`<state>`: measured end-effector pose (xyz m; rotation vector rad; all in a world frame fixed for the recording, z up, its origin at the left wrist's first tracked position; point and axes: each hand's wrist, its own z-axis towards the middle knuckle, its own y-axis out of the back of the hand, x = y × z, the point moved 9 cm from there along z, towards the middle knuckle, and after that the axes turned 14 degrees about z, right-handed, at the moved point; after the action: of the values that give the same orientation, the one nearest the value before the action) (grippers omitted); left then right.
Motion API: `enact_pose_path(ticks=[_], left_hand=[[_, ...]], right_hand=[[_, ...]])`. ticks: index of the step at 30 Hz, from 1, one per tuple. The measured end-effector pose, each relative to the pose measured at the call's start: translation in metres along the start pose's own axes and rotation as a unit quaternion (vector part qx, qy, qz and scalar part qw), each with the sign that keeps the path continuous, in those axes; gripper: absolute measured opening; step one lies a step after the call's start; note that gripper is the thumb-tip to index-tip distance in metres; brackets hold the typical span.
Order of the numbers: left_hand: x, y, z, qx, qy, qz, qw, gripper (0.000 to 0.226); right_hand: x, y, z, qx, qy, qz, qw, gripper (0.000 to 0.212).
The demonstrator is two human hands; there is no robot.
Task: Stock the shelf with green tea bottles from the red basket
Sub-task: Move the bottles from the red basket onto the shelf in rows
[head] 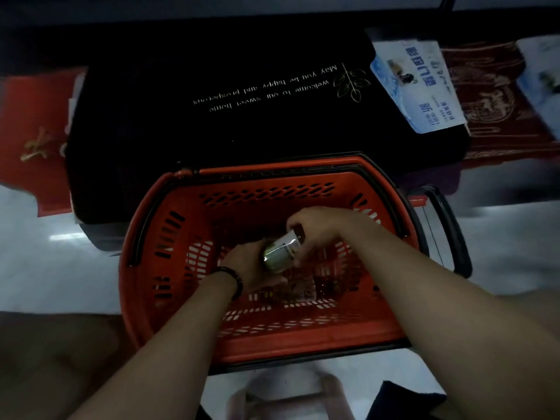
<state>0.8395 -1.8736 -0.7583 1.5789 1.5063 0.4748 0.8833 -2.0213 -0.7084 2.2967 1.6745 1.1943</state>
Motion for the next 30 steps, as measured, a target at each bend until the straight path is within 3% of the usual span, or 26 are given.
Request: enact_pose_path(ticks=[3,4,6,7,8,9,10,12,15,17,22,25,27,30], left_hand=[[0.017,0.003,-0.013,0.002,0.042,-0.076,0.996,0.071],[0.025,0.001,-0.018,0.007,0.054,-0.094,0.994,0.063],[0.044,-0.006,-0.026,0.020,0.088,-0.135,0.987,0.047],[0.054,-0.010,-0.029,0.026,0.108,-0.168,0.980,0.043],[0.061,-0.012,-0.032,0.026,0.126,-0.205,0.970,0.043],[0.070,-0.017,-0.033,0.029,0.145,-0.233,0.961,0.044],[0.077,-0.020,-0.032,0.030,0.159,-0.259,0.952,0.045],[0.087,-0.026,-0.031,0.038,0.178,-0.279,0.943,0.053],[0.102,-0.033,-0.023,0.048,0.210,-0.291,0.932,0.114],[0.105,-0.035,-0.021,0.060,0.220,-0.296,0.928,0.128],[0.099,-0.049,-0.020,0.063,0.254,-0.341,0.903,0.109],[0.097,-0.064,-0.019,0.070,0.261,-0.363,0.892,0.116],[0.096,-0.067,-0.020,0.072,0.269,-0.375,0.884,0.112],[0.096,-0.077,-0.020,0.089,0.279,-0.383,0.876,0.089]], right_hand=[[0.001,0.009,-0.006,-0.067,0.045,0.213,0.974,0.042],[-0.009,0.011,-0.007,-0.108,0.037,0.327,0.938,0.041],[-0.049,-0.005,0.003,-0.190,-0.043,0.537,0.821,0.037],[-0.067,-0.020,0.007,-0.213,-0.097,0.571,0.787,0.031],[-0.088,-0.038,0.012,-0.213,-0.152,0.528,0.808,0.023],[-0.103,-0.055,0.018,-0.182,-0.190,0.429,0.864,0.021],[-0.112,-0.076,0.026,-0.114,-0.206,0.318,0.918,0.028],[-0.126,-0.119,0.034,0.032,-0.225,0.151,0.962,0.059],[-0.132,-0.137,0.043,0.065,-0.230,0.020,0.971,0.091],[-0.130,-0.138,0.048,0.068,-0.236,-0.003,0.969,0.094],[-0.128,-0.135,0.059,0.086,-0.239,0.026,0.967,0.089],[-0.124,-0.131,0.057,0.084,-0.242,0.030,0.966,0.092],[-0.120,-0.131,0.055,0.083,-0.238,0.060,0.966,0.079],[-0.118,-0.130,0.053,0.076,-0.228,0.146,0.960,0.057]])
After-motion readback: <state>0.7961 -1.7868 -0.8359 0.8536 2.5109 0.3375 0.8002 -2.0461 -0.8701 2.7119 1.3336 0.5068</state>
